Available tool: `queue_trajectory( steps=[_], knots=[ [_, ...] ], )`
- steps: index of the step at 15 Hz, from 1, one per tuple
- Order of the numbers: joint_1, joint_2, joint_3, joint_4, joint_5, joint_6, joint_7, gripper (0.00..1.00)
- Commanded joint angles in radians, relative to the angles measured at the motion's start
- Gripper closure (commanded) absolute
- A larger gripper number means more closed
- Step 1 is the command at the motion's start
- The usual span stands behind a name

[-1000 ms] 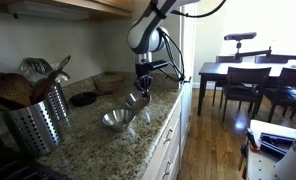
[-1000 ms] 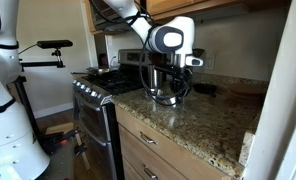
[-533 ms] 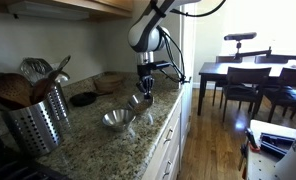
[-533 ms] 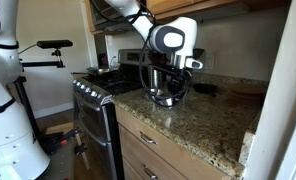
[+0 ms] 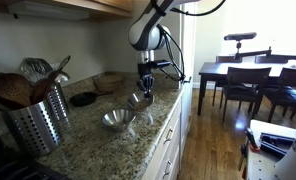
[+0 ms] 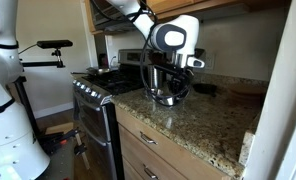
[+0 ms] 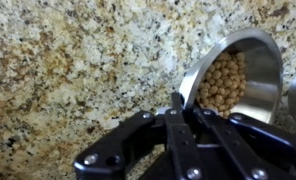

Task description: Pour the contents in the bowl on the right into the bowl on the left

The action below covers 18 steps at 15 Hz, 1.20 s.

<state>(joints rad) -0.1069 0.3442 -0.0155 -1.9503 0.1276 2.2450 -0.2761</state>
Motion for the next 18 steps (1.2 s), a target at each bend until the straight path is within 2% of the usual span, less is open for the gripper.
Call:
queue_trajectory(
  steps=[1, 18],
  knots=[
    [-0.020, -0.059, 0.011, -0.016, 0.025, -0.036, -0.031, 0.91],
    [0.026, -0.133, 0.021, -0.024, -0.017, -0.041, -0.001, 0.91]
  ],
)
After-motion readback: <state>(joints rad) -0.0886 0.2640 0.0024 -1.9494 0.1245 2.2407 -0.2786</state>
